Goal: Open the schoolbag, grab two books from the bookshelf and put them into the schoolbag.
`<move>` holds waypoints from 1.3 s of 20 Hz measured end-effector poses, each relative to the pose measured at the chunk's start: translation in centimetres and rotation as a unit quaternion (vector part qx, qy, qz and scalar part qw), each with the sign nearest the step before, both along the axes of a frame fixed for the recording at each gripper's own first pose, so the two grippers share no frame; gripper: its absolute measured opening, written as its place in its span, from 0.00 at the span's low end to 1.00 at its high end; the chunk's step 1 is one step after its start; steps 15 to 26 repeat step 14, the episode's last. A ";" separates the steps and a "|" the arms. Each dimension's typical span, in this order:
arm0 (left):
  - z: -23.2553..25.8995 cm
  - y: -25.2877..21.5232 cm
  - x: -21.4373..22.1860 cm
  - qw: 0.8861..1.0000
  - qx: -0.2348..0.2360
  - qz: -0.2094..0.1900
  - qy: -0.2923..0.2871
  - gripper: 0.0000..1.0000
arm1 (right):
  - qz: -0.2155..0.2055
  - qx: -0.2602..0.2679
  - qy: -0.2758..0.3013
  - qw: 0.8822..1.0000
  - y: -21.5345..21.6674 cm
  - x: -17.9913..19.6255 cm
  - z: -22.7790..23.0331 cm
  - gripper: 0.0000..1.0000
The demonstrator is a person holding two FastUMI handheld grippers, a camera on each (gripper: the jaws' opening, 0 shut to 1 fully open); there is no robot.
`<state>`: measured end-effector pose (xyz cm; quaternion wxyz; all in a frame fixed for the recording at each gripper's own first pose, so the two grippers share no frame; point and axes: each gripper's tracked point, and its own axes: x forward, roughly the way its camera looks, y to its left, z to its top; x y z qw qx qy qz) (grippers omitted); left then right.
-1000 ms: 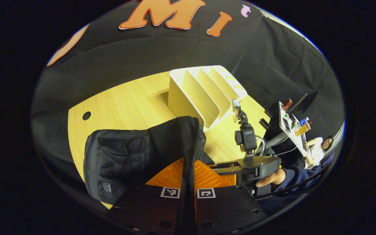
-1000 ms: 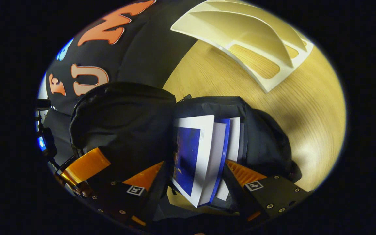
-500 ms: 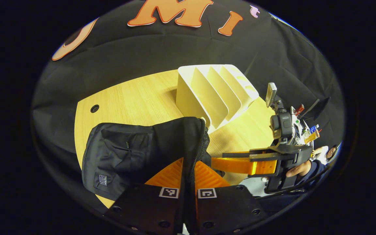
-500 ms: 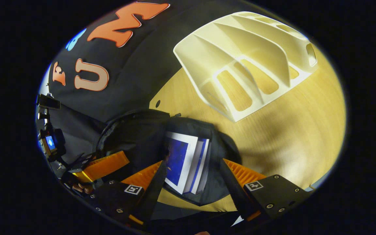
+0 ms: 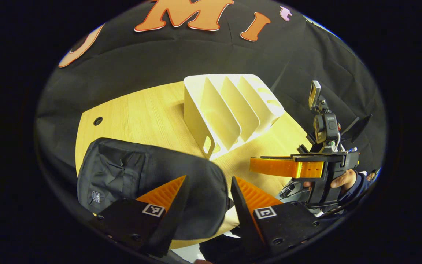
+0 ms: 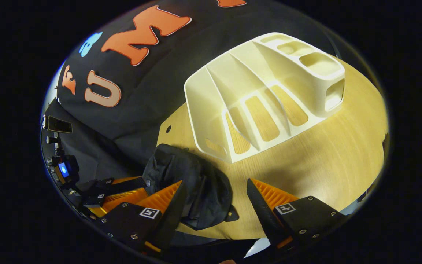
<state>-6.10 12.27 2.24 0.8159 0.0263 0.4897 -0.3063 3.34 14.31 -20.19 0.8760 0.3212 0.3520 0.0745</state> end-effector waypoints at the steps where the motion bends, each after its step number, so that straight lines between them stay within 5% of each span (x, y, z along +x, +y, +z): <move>1: 0.4 -0.6 -0.2 1.000 -0.001 0.006 -0.007 0.79 | -0.001 -0.012 -0.007 1.000 -0.9 -0.1 0.3 0.98; 4: 1.7 -2.8 0.6 0.998 0.001 0.033 -0.052 0.97 | -0.003 -0.050 -0.037 0.998 -3.5 -0.6 2.5 0.98; 9: 5.2 -5.5 0.6 0.988 -0.018 0.079 -0.135 0.99 | -0.022 -0.125 -0.097 0.987 -7.9 -1.3 7.4 0.98; 14: 9.8 -6.2 -2.1 0.964 -0.033 0.115 -0.236 0.98 | -0.033 -0.179 -0.172 0.968 -11.2 -2.9 13.4 0.98; 26: 9.8 -6.2 -2.1 0.964 -0.033 0.115 -0.236 0.98 | -0.033 -0.179 -0.172 0.968 -11.2 -2.9 13.4 0.98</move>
